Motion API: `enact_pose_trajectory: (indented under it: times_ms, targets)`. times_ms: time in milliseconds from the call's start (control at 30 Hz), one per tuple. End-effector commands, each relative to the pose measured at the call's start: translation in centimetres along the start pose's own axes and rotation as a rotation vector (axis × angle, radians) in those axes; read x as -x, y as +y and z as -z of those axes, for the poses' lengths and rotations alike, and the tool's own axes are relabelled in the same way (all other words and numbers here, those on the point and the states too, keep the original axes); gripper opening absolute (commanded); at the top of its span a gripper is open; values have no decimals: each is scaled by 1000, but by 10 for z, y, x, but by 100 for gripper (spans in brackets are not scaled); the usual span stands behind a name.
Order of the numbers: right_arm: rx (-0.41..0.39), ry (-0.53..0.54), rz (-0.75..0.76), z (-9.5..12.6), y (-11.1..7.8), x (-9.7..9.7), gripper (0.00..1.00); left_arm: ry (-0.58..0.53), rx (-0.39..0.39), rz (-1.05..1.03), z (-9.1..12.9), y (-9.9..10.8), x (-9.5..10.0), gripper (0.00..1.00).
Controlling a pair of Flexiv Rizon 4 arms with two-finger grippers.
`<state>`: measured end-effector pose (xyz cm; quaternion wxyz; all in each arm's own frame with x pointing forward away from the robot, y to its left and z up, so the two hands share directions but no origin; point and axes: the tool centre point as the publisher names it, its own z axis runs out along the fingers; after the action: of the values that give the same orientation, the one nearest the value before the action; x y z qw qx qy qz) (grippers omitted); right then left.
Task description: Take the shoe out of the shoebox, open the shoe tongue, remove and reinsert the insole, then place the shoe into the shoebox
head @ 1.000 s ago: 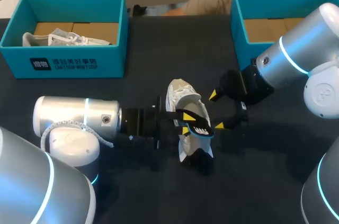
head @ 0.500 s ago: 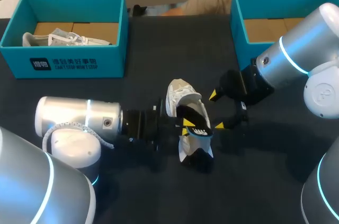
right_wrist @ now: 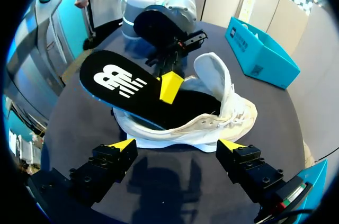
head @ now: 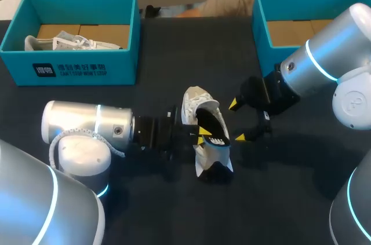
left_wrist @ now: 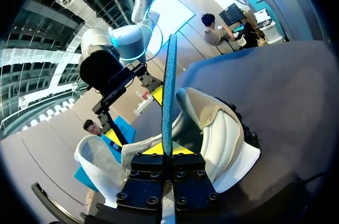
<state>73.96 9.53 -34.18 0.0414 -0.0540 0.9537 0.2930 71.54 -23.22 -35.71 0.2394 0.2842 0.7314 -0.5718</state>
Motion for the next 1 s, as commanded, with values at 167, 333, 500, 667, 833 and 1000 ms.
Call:
enact_pose_trajectory:
  times_ms: [167,333,500,667,833,1000]
  targets:
    - [-1,-1,0,0,0,0,100,-12,-45,-7,4,-20,1,30]
    - [-1,-1,0,0,0,0,100,-20,-73,-12,8,-33,2,25]
    - [-1,-1,0,0,0,0,100,-21,-85,-14,8,-39,3,13]
    - [-1,-1,0,0,0,0,100,-10,-89,-8,3,-36,1,0]
    - [-1,-1,0,0,0,0,100,18,-70,-23,-4,-28,-2,0]
    - [-1,-1,0,0,0,0,100,37,-49,-51,-3,-15,-2,0]
